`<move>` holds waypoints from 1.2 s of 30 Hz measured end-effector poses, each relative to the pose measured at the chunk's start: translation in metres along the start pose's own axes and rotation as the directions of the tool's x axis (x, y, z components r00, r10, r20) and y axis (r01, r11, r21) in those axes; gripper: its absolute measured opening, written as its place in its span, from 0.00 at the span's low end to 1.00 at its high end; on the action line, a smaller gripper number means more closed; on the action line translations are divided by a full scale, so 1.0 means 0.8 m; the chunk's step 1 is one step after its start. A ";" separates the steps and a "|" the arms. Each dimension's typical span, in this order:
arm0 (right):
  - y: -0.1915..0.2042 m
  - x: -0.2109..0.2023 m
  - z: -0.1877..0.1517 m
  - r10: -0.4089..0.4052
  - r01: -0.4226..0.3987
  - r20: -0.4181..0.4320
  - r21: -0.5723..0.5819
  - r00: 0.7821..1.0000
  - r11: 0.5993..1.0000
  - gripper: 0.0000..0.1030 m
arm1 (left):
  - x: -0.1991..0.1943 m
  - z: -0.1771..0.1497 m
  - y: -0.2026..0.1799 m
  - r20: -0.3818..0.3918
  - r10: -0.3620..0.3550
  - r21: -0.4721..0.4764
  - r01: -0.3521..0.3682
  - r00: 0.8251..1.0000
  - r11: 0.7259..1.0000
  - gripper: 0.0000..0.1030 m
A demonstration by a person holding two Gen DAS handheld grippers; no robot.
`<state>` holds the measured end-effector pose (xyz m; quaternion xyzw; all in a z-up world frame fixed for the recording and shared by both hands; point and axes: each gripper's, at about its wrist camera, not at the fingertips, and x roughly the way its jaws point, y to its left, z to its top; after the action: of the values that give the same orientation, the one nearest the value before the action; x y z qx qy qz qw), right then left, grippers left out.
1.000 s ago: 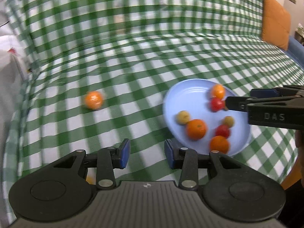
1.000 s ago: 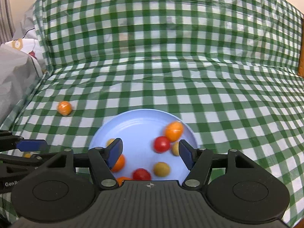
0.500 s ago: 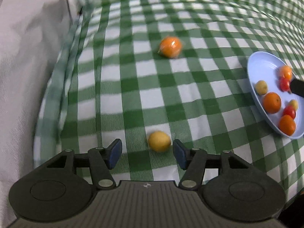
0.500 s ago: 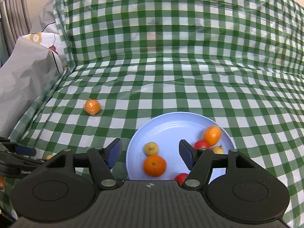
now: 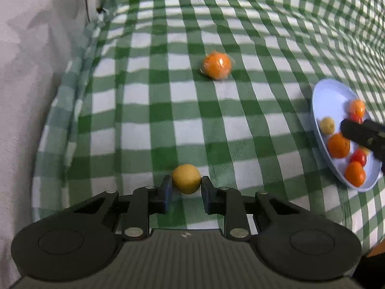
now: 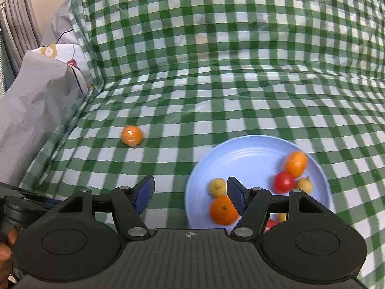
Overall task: Organize fruits
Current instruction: 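Grasp a yellow plum with the left gripper while the right grasps the netted orange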
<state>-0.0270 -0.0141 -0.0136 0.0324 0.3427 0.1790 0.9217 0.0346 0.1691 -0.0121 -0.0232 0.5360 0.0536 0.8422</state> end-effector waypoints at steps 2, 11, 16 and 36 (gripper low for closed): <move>0.007 0.007 0.001 0.019 -0.019 0.000 0.006 1.000 1.000 0.66 | -0.006 0.003 0.007 0.023 0.010 -0.020 -0.009 1.000 1.000 0.27; 0.034 0.059 0.025 0.115 -0.115 0.016 -0.004 0.993 0.993 0.63 | 0.000 0.008 0.024 -0.019 0.007 -0.058 -0.009 1.000 0.998 0.27; 0.059 0.100 0.044 0.152 -0.151 0.027 -0.041 0.988 0.988 0.58 | 0.007 0.009 0.022 -0.036 -0.003 -0.065 0.001 0.999 0.998 0.27; 0.086 0.188 0.063 0.168 -0.168 -0.008 -0.125 0.986 0.978 0.39 | 0.032 0.033 0.014 -0.045 -0.001 -0.074 -0.002 0.999 0.997 0.26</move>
<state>0.0897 0.1060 -0.0556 0.0036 0.3258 0.2773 0.9038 0.0674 0.1844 -0.0238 -0.0553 0.5526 0.0732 0.8284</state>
